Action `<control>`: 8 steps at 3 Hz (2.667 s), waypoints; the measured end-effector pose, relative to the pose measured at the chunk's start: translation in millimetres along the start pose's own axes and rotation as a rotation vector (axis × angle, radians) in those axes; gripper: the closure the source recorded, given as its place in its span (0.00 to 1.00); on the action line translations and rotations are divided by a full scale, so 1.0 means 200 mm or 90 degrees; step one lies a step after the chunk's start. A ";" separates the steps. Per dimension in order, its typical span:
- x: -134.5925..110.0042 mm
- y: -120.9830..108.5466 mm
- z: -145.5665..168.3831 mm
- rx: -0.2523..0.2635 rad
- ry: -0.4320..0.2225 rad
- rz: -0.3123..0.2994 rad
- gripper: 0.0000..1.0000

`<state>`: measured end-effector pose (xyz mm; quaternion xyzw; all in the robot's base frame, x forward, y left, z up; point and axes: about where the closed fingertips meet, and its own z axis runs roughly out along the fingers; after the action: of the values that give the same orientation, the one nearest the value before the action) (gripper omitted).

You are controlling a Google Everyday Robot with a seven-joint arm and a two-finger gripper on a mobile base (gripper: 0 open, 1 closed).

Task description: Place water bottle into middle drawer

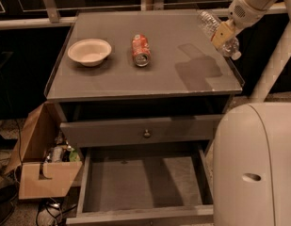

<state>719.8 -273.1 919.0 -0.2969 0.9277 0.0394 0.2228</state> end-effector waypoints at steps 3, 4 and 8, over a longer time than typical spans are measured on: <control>0.29 0.16 -0.30 -0.022 0.009 -0.036 1.00; 0.29 0.16 -0.30 -0.021 0.008 -0.036 1.00; 0.72 0.63 -0.38 -0.106 0.029 -0.062 1.00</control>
Offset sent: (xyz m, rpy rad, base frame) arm -0.1221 -0.0164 0.0452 -0.0296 -0.0329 0.0887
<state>513.6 -262.7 916.7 -0.3603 0.9104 0.0989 0.1776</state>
